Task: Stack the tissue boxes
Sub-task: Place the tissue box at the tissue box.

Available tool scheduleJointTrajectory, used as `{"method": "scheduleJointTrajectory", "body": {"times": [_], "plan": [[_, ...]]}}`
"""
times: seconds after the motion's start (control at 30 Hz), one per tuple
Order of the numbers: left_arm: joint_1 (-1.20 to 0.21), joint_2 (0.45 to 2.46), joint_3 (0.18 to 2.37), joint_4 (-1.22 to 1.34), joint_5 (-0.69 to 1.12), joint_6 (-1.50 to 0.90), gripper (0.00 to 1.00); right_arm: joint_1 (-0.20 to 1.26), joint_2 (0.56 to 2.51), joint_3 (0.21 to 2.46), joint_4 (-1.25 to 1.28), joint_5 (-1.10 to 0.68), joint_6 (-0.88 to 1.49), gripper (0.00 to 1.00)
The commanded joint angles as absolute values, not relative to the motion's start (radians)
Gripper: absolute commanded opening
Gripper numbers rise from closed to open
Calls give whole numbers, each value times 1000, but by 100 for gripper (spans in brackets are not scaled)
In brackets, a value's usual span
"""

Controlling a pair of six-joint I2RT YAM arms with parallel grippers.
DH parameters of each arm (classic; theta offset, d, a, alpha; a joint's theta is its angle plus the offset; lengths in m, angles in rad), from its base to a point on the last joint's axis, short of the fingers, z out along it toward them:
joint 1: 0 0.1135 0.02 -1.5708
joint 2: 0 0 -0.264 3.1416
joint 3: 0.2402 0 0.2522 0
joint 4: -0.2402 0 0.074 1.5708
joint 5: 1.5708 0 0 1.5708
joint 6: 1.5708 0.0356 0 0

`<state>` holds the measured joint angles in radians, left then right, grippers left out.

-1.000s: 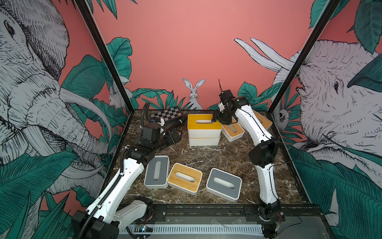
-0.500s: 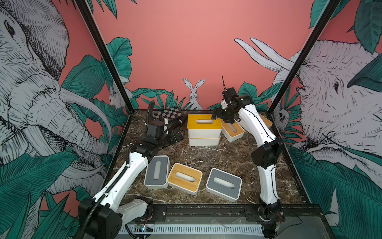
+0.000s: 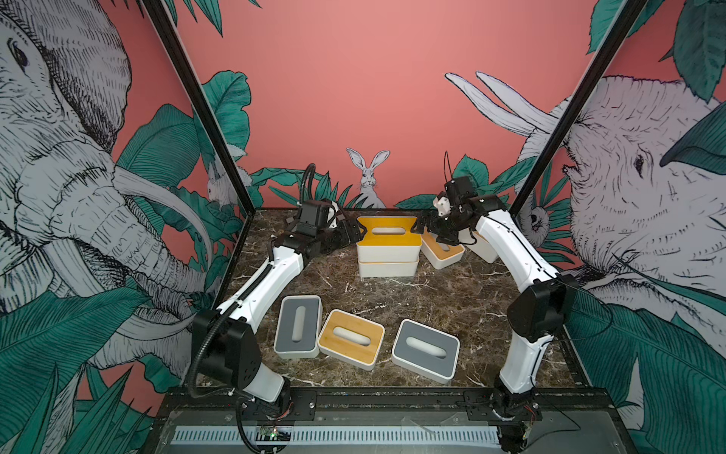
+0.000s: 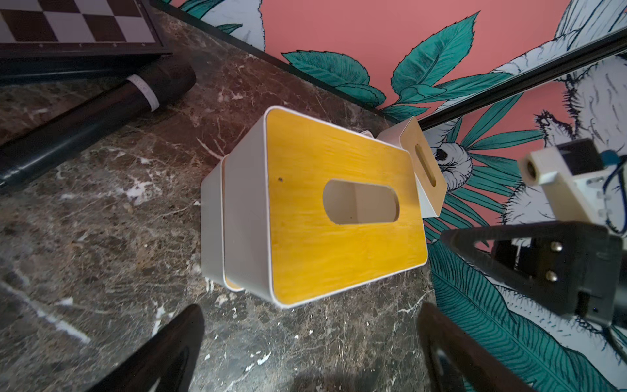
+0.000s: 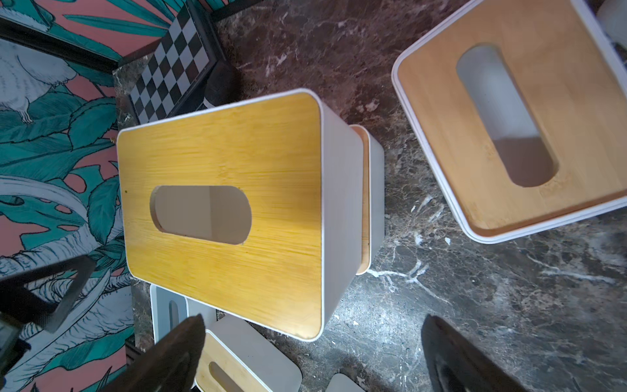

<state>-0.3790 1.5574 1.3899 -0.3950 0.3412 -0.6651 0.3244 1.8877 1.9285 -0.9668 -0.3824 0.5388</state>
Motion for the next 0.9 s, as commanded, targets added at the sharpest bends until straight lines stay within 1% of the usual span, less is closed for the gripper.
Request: {"method": "scheduleJointTrajectory", "body": {"times": [0.0, 0.27, 0.5, 0.87], "plan": [[-387, 1603, 1461, -411, 375, -646, 100, 309, 1876, 1897, -867, -468, 553, 99], [-420, 1690, 1545, -417, 385, -651, 100, 299, 1909, 1887, -816, -534, 584, 99], [-432, 1693, 1535, -405, 389, -663, 99, 299, 1937, 1891, -803, -557, 599, 100], [-449, 1671, 1498, -380, 385, -685, 100, 300, 1925, 1852, -773, -579, 618, 100]]}}
